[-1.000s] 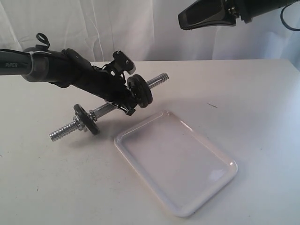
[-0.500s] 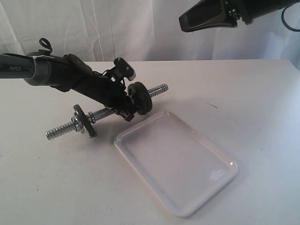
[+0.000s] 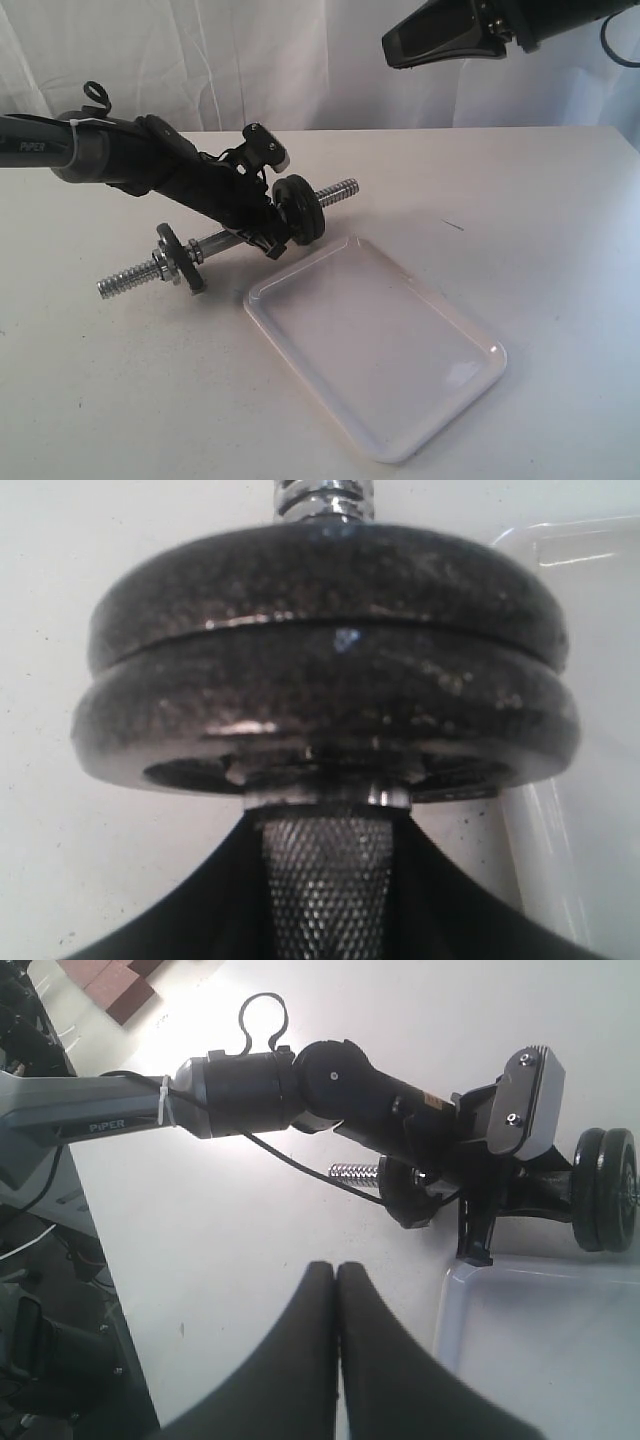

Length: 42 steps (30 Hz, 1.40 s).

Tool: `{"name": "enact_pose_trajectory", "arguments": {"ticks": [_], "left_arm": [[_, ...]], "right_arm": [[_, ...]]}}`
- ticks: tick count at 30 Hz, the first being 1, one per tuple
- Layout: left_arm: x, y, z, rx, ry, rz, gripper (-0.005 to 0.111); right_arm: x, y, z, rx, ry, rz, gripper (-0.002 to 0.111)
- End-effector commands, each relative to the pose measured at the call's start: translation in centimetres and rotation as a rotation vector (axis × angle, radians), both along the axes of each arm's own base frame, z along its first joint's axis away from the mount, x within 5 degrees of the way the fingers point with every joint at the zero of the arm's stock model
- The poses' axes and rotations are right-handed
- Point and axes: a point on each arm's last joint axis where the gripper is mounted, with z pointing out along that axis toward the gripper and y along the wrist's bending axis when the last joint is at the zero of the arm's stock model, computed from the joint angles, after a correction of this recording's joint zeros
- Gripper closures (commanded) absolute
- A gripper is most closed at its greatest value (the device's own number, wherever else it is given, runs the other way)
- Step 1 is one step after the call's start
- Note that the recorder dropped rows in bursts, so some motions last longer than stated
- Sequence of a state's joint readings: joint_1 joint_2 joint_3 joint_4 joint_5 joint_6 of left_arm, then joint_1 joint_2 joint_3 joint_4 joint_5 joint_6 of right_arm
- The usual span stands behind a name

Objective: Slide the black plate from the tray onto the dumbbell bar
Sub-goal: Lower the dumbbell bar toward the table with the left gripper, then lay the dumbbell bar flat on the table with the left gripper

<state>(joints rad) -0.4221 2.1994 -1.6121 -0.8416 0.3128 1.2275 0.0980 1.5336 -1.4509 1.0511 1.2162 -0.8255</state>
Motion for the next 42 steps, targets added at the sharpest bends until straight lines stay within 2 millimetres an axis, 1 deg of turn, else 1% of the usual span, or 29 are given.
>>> {"name": "enact_pose_trajectory", "arguments": {"ticks": [1,22,24,29,31,42], "left_arm": [[0.12,-0.31,2.96,-0.121,-0.001,0.063,0.107],[-0.11,-0.42,2.91,-0.125,0.019,0.045,0.106],[-0.11,-0.42,2.91,-0.125,0.019,0.045,0.101],[-0.11,-0.42,2.91,-0.128,0.024,0.049,0.077],[-0.11,-0.42,2.91,-0.134,0.033,0.059,0.072],[-0.33,-0.51,2.87,-0.139,0.055,0.043,0.070]], "right_arm": [[-0.14,-0.31,0.32,0.006,-0.005,-0.007,0.108],[-0.15,-0.31,0.32,0.005,-0.007,-0.006,0.108],[-0.15,-0.31,0.32,0.005,-0.007,-0.006,0.108],[-0.15,-0.31,0.32,0.005,-0.007,-0.006,0.108],[-0.15,-0.31,0.32,0.005,-0.007,-0.006,0.108],[-0.15,-0.31,0.32,0.005,-0.007,-0.006,0.108]]}}
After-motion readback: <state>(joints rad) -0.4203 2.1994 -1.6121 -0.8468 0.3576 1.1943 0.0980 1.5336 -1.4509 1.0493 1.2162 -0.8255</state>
